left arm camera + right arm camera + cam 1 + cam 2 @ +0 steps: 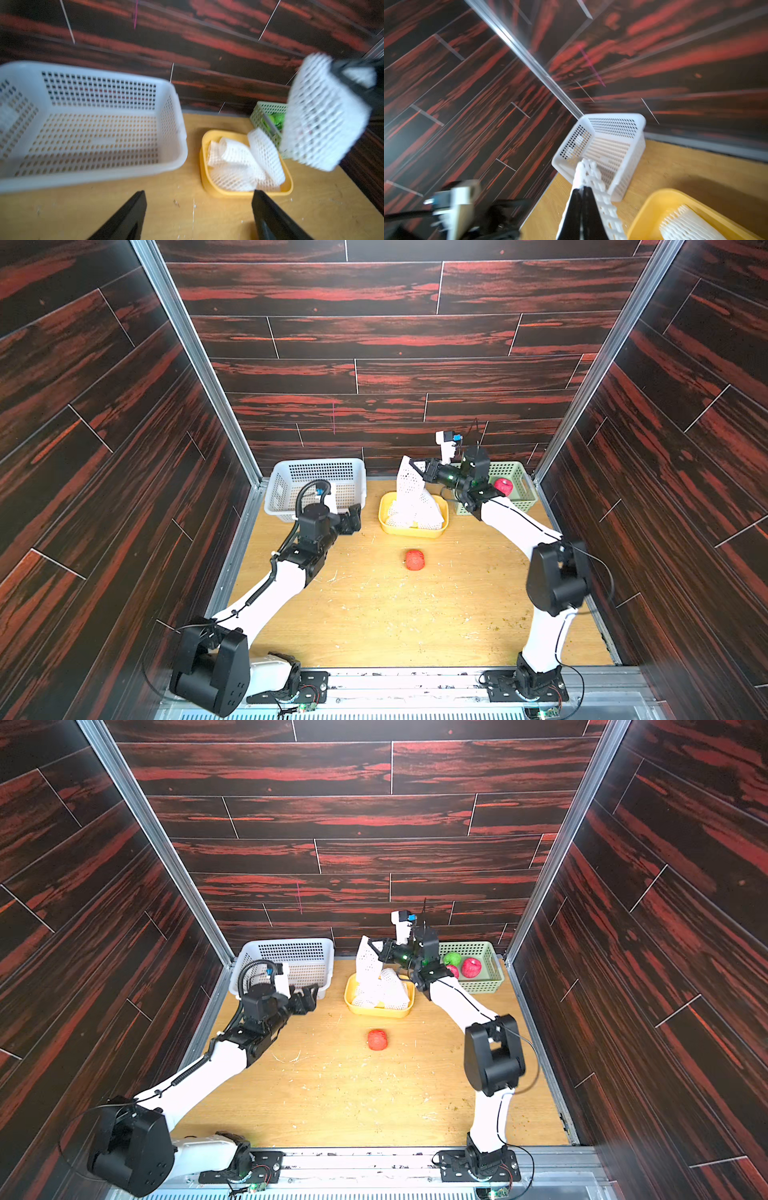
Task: Remove foam nets from apples
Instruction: Place the foam net into the storage box.
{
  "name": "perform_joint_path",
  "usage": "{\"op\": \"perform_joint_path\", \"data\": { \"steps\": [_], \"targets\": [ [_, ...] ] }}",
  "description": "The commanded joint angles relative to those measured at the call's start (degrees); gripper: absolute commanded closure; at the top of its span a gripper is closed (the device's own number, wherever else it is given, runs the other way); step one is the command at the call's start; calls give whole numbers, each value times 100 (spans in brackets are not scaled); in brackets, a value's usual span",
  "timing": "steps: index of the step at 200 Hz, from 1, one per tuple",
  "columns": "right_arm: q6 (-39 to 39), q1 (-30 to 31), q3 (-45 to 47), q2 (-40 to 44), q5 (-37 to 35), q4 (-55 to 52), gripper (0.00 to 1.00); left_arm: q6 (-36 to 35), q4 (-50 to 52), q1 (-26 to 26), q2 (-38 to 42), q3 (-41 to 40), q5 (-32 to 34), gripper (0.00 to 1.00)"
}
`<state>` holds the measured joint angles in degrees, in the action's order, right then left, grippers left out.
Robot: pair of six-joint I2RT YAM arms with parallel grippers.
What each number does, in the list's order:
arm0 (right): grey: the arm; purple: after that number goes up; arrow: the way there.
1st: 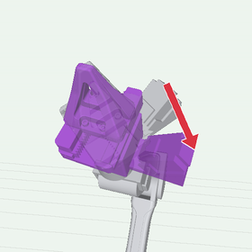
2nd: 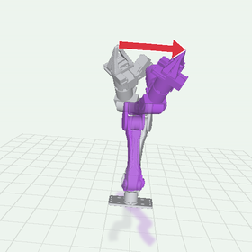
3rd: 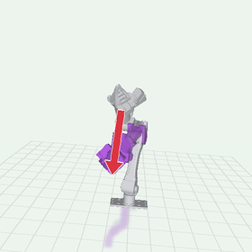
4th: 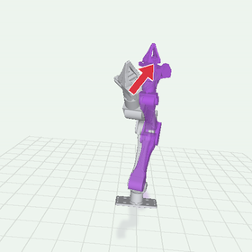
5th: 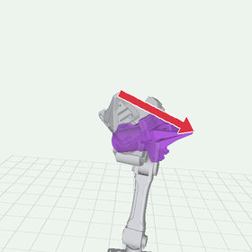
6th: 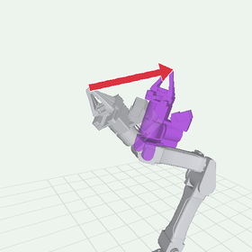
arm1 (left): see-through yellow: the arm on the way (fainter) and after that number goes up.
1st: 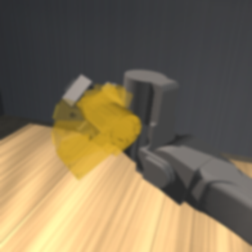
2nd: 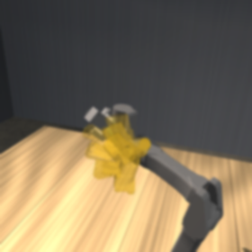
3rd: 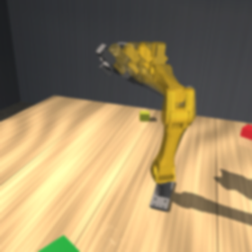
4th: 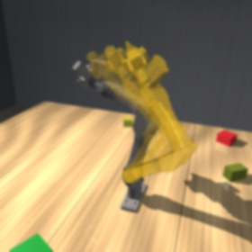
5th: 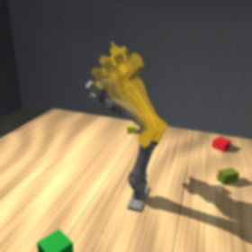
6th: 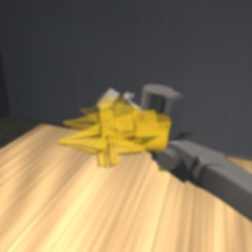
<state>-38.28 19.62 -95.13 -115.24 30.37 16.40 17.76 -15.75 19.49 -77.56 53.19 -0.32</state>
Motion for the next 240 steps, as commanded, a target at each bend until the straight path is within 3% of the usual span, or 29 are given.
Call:
{"op": "perform_joint_path", "data": {
  "steps": [1,32,96,144,240],
  "targets": [
    [-399,-181,-449,-681,422,-1029,100,-264,-172,144,-612,691,-310,19],
    [-309,-405,-1073,-1377,661,-1569,100,-665,188,480,-1669,1897,-510,20],
    [895,-392,-1447,-2082,-271,-2287,100,-657,1123,614,-3649,4070,-870,27],
    [1487,-386,-1291,-2199,-695,-2166,96,-891,1549,800,-4562,4876,-702,29],
    [1368,-380,-574,-1688,-681,-1450,83,-1237,2447,891,-5936,6251,-611,42]
  ]
}}
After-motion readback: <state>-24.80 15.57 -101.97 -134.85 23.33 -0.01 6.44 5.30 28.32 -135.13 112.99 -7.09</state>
